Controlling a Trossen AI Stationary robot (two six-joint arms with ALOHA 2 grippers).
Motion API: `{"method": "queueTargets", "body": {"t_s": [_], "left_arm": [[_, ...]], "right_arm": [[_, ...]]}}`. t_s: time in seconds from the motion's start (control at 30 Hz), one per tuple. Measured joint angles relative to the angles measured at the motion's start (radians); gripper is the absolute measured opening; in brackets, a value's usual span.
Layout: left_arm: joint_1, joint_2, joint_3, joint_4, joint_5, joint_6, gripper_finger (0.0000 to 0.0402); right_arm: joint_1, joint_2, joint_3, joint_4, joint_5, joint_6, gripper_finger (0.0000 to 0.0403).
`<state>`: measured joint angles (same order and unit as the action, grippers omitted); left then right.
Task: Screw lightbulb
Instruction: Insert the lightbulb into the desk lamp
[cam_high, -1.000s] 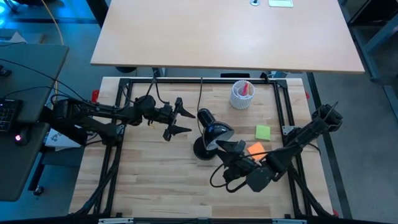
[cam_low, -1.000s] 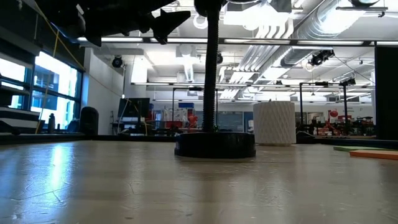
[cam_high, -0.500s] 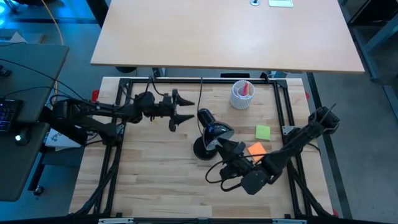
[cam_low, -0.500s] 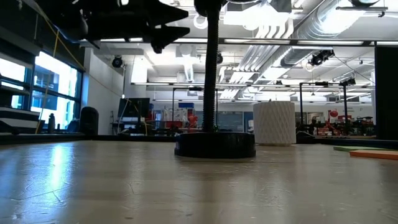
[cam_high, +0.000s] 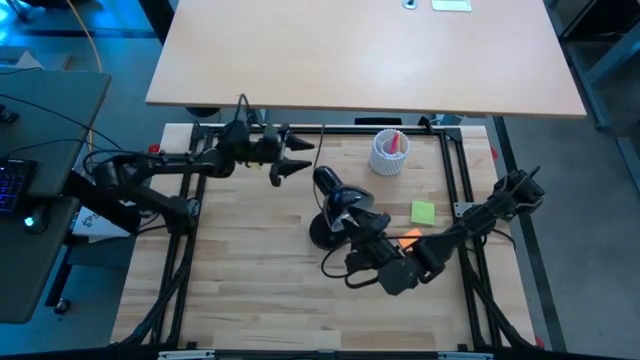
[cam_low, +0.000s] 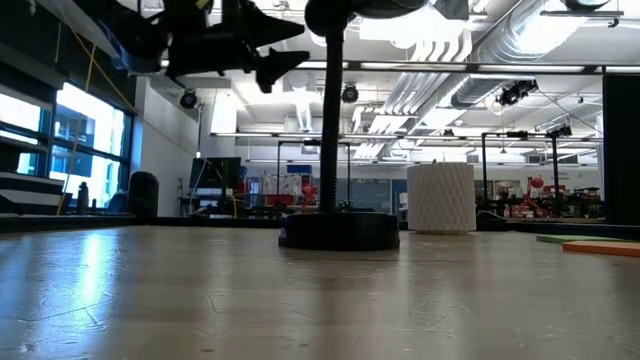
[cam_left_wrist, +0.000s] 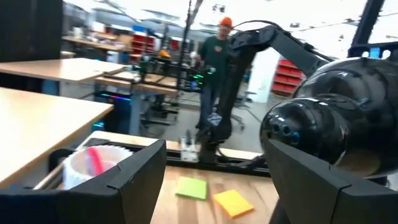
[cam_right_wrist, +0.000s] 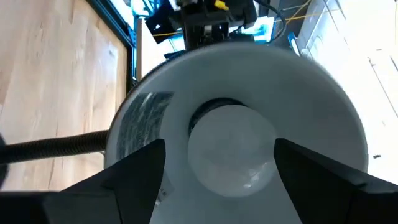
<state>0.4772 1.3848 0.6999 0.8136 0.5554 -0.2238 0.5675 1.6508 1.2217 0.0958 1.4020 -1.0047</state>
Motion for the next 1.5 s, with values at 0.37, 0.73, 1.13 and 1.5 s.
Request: {"method": "queueTargets", "body": {"t_s": [0.37, 0.73, 1.13, 1.5], "left_arm": [[-0.065, 0.142, 0.104, 0.000, 0.058, 0.008, 0.0271], [-0.124, 0.117, 0.105, 0.055, 0.064, 0.070, 0.0271], [-0.196, 0.116, 0.104, 0.061, -0.072, 0.203, 0.0271], [-0.218, 0.116, 0.103, -0.075, -0.113, 0.265, 0.0271]], "right_arm": [[-0.014, 0.000, 0.000, 0.068, 0.000, 0.068, 0.0298], [-0.045, 0.000, 0.000, 0.120, 0.009, 0.317, 0.0298], [-0.050, 0.000, 0.000, 0.422, 0.093, 0.880, 0.0298], [0.035, -0.002, 0.000, 0.539, 0.098, 0.649, 0.0298]]}}
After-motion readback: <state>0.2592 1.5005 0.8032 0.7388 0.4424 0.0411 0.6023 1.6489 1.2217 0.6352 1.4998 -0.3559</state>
